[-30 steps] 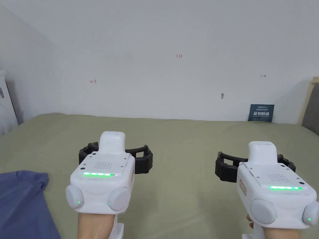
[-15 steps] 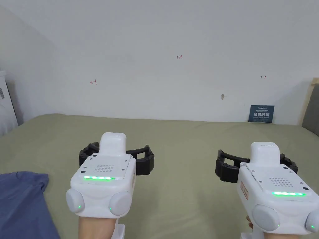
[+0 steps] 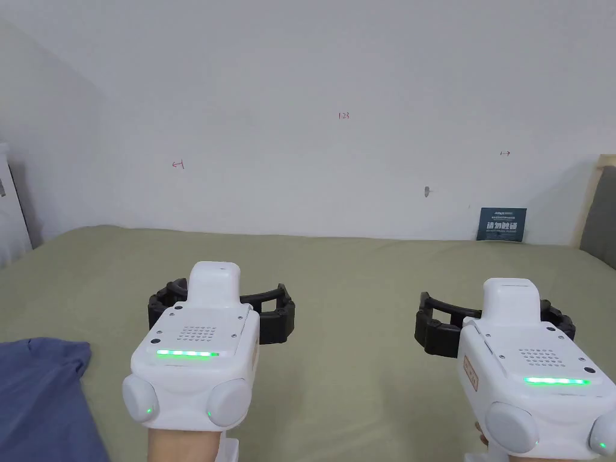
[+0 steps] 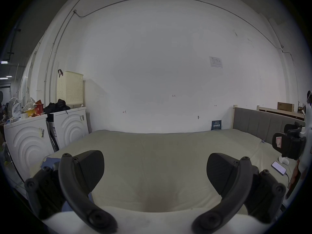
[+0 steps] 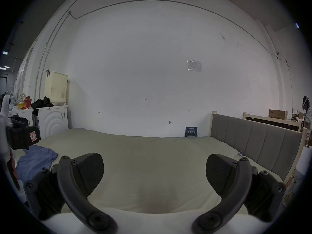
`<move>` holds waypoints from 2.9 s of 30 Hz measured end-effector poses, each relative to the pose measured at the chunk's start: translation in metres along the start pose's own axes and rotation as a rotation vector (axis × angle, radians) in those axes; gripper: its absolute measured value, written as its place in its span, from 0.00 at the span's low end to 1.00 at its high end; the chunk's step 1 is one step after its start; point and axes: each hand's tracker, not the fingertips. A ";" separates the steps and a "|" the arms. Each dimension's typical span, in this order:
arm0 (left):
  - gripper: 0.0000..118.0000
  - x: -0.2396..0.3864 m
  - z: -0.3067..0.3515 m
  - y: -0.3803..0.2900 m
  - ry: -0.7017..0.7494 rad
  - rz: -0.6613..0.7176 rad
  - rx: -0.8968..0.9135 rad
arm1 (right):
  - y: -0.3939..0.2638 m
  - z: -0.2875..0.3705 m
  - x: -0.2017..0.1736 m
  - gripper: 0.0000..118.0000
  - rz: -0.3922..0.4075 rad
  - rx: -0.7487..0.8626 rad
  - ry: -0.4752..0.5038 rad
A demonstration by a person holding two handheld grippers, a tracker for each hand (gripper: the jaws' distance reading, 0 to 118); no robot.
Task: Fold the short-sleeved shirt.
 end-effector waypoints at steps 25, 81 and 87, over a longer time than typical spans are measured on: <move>1.00 0.002 0.000 -0.002 -0.003 0.004 -0.023 | -0.003 0.000 -0.002 1.00 0.016 -0.011 -0.005; 1.00 0.008 0.004 -0.004 -0.025 -0.007 -0.034 | -0.005 0.001 -0.004 1.00 0.005 0.002 -0.001; 1.00 0.007 0.004 -0.003 -0.017 0.001 -0.030 | -0.004 0.000 0.000 1.00 -0.010 0.003 -0.005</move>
